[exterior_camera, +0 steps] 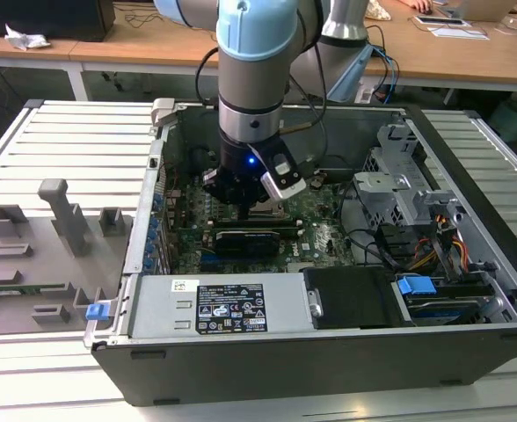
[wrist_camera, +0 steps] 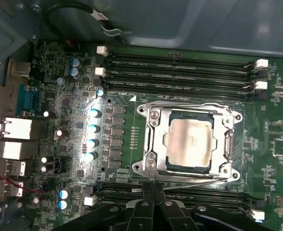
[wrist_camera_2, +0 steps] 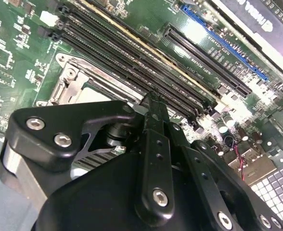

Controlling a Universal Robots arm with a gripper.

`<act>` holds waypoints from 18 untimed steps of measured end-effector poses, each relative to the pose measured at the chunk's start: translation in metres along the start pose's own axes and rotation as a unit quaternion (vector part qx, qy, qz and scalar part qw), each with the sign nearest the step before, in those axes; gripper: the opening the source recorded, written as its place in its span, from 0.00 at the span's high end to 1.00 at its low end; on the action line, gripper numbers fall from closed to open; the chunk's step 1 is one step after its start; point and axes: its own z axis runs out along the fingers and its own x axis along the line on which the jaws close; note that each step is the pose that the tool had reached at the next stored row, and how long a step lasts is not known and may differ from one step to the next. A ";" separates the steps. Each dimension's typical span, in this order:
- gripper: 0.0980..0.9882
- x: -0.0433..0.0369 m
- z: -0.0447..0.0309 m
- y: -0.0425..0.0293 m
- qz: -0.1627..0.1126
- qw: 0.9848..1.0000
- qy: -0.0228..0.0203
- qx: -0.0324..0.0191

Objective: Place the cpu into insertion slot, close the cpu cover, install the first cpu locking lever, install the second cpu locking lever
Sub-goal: 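Install the second cpu locking lever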

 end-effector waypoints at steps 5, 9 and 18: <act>0.99 0.0085 0.0046 -0.0025 0.000 1.000 -0.002 -0.006; 0.99 0.0108 0.0090 -0.0039 0.000 1.000 -0.003 -0.011; 0.99 0.0110 0.0146 -0.0045 0.000 0.999 -0.005 -0.040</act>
